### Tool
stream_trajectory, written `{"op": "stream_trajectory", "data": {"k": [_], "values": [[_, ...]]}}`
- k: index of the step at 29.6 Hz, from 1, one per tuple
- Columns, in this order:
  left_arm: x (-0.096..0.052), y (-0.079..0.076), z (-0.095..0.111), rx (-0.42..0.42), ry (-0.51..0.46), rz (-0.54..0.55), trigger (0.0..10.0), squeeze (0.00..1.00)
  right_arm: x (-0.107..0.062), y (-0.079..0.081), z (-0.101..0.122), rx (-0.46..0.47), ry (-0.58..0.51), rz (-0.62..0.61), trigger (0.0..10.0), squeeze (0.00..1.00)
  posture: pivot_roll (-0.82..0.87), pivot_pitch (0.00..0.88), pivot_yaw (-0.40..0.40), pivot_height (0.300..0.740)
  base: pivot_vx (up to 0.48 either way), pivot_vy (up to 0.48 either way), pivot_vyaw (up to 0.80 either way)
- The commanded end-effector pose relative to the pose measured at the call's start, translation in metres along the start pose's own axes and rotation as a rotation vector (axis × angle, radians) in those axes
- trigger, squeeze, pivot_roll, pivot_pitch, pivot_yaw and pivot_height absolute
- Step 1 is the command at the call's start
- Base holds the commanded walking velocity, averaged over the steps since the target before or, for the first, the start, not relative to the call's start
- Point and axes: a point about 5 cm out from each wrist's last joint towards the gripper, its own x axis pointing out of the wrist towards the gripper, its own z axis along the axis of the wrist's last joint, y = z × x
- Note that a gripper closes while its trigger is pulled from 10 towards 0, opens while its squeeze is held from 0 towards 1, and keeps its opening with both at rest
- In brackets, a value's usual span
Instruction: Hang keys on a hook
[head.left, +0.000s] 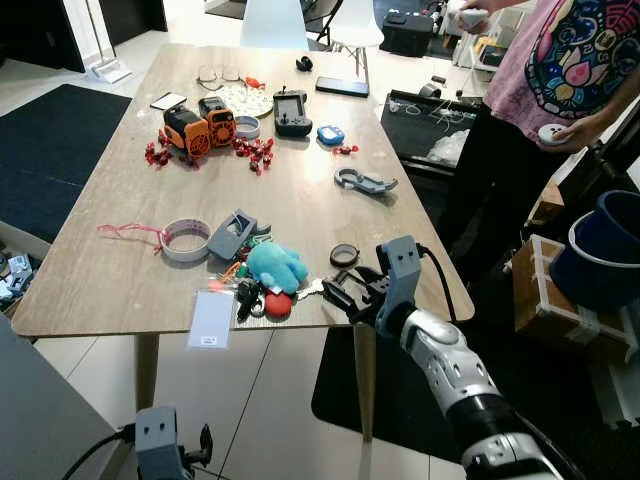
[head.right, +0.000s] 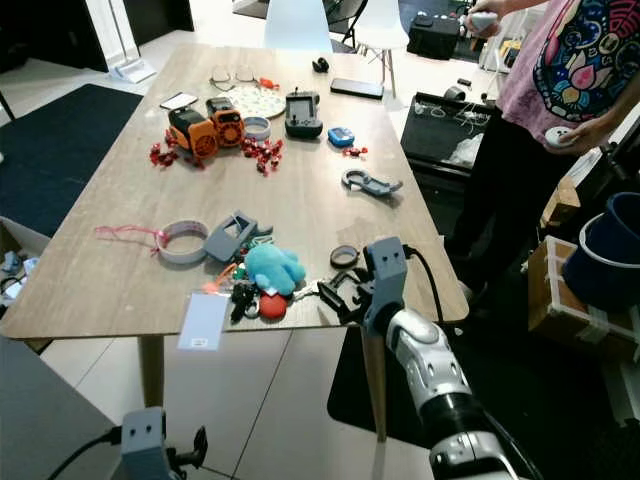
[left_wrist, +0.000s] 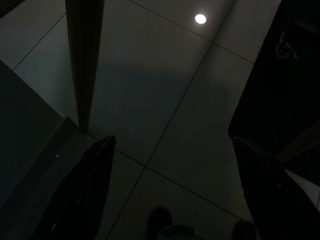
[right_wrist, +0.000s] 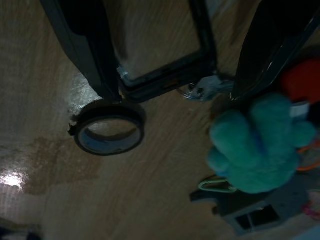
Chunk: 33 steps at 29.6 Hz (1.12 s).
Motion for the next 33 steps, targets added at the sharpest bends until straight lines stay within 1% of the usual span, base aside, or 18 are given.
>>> {"op": "stream_trajectory", "data": {"k": [1, 8, 17, 18, 19, 20, 21, 22, 24, 26, 27, 28, 29, 31, 33], "values": [[-0.003, -0.004, -0.007, -0.020, 0.027, 0.003, 10.0, 0.00, -0.001, -0.004, -0.006, 0.014, 0.024, -0.029, 10.0, 0.00, 0.04, 0.114, -0.079, 0.740, 0.000, 0.000, 0.00], [-0.004, -0.004, -0.007, -0.020, 0.025, 0.004, 10.0, 0.00, 0.010, -0.001, -0.006, 0.033, 0.036, -0.044, 10.0, 0.00, 0.04, 0.117, -0.084, 0.740, 0.000, 0.000, 0.00], [-0.004, -0.005, -0.008, -0.016, 0.022, 0.002, 10.0, 0.00, 0.013, 0.004, -0.012, 0.028, 0.065, -0.023, 10.0, 0.00, 0.04, 0.115, -0.085, 0.740, 0.000, 0.000, 0.00], [-0.004, -0.005, -0.008, -0.015, 0.022, 0.001, 10.0, 0.00, 0.013, 0.005, -0.013, 0.029, 0.068, -0.019, 8.3, 0.00, 0.04, 0.117, -0.084, 0.740, 0.000, 0.000, 0.00], [-0.004, -0.005, -0.008, -0.015, 0.022, 0.001, 10.0, 0.00, 0.013, 0.005, -0.013, 0.029, 0.068, -0.019, 8.3, 0.00, 0.04, 0.117, -0.084, 0.740, 0.000, 0.000, 0.00], [-0.004, -0.005, -0.008, -0.014, 0.023, 0.000, 10.0, 0.00, 0.014, 0.005, -0.014, 0.030, 0.073, -0.015, 5.1, 0.00, 0.04, 0.117, -0.084, 0.740, 0.000, 0.000, 0.00], [-0.004, -0.005, -0.008, -0.014, 0.023, 0.000, 10.0, 0.00, 0.014, 0.005, -0.014, 0.030, 0.073, -0.015, 5.1, 0.00, 0.04, 0.117, -0.084, 0.740, 0.000, 0.000, 0.00], [-0.005, -0.005, -0.008, -0.014, 0.023, 0.000, 10.0, 0.00, 0.014, 0.006, -0.015, 0.030, 0.077, -0.012, 4.6, 0.00, 0.04, 0.117, -0.084, 0.740, 0.000, 0.000, 0.00], [-0.005, -0.005, -0.008, -0.014, 0.023, 0.000, 10.0, 0.00, 0.014, 0.006, -0.016, 0.030, 0.081, -0.010, 4.5, 0.00, 0.04, 0.118, -0.084, 0.740, 0.000, 0.000, 0.00], [-0.005, -0.005, -0.008, -0.013, 0.022, -0.001, 10.0, 0.00, 0.014, 0.006, -0.017, 0.032, 0.085, -0.006, 2.5, 0.00, 0.04, 0.118, -0.084, 0.740, 0.000, 0.000, 0.00], [-0.005, -0.005, -0.008, -0.013, 0.022, -0.001, 10.0, 0.00, 0.014, 0.006, -0.017, 0.033, 0.086, -0.005, 1.9, 0.00, 0.04, 0.118, -0.084, 0.740, 0.000, 0.000, 0.00], [-0.005, -0.005, -0.008, -0.013, 0.022, -0.001, 10.0, 0.00, 0.014, 0.006, -0.018, 0.033, 0.087, -0.003, 1.5, 0.00, 0.04, 0.118, -0.084, 0.740, 0.000, 0.000, 0.00], [-0.005, -0.005, -0.008, -0.013, 0.022, -0.001, 10.0, 0.00, 0.014, 0.006, -0.018, 0.033, 0.087, -0.003, 1.5, 0.00, 0.04, 0.118, -0.084, 0.740, 0.000, 0.000, 0.00], [-0.005, -0.005, -0.008, -0.013, 0.022, -0.001, 10.0, 0.00, 0.015, 0.006, -0.018, 0.034, 0.088, -0.003, 0.4, 0.00, 0.04, 0.117, -0.083, 0.740, 0.000, 0.000, 0.00], [-0.005, -0.005, -0.008, -0.013, 0.022, -0.001, 10.0, 0.00, 0.015, 0.006, -0.018, 0.034, 0.088, -0.003, 0.4, 0.00, 0.04, 0.117, -0.083, 0.740, 0.000, 0.000, 0.00]]}}
